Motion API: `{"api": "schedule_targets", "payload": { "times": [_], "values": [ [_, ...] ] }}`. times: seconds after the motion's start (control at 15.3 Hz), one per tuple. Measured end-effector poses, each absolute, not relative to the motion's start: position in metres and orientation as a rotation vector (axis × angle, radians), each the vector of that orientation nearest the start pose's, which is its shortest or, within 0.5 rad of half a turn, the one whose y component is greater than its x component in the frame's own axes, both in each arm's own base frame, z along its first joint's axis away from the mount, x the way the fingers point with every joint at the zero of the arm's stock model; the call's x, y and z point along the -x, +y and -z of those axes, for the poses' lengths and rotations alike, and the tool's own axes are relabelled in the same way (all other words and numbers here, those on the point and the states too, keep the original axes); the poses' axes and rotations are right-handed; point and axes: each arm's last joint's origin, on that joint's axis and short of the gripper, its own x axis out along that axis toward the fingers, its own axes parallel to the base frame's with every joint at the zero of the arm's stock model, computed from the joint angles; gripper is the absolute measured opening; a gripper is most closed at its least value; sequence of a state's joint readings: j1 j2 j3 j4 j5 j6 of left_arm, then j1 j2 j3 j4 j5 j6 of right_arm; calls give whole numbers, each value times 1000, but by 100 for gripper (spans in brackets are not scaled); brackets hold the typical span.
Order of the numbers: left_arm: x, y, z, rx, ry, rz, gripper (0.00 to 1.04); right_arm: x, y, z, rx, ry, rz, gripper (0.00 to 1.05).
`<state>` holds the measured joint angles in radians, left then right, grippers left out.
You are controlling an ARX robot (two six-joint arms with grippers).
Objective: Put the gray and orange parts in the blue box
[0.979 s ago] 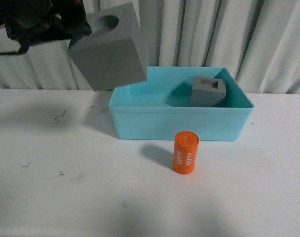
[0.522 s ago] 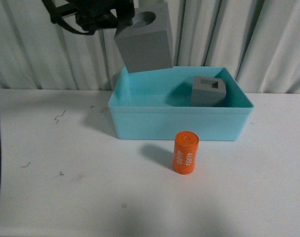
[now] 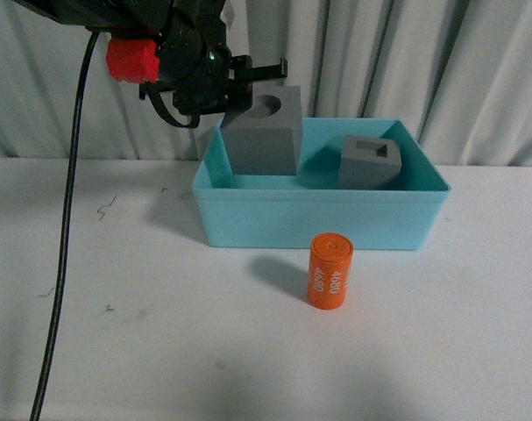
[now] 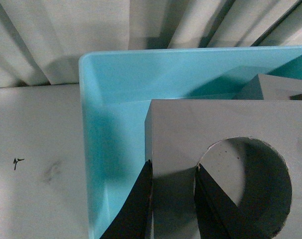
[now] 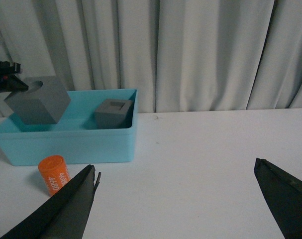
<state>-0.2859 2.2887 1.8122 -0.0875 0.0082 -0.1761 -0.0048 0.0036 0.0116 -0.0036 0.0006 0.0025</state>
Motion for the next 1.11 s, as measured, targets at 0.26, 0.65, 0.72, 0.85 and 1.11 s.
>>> {"api": "schedule_targets", "payload": {
  "times": [0.26, 0.65, 0.72, 0.85, 1.11],
  "values": [
    [-512, -150, -175, 86, 602, 237, 18, -97, 0, -167, -2, -5, 5, 98],
    [-525, -143, -156, 63, 631, 214, 18, -97, 0, -167, -2, -4, 5, 98],
    [-526, -142, -155, 61, 634, 210, 18, -97, 0, -167, -2, -5, 5, 98],
    [-530, -139, -160, 59, 615, 194, 18, -97, 0, -167, -2, -5, 5, 98],
    [-529, -140, -161, 60, 597, 194, 58, -97, 0, -167, -2, -5, 5, 98]
  ]
}}
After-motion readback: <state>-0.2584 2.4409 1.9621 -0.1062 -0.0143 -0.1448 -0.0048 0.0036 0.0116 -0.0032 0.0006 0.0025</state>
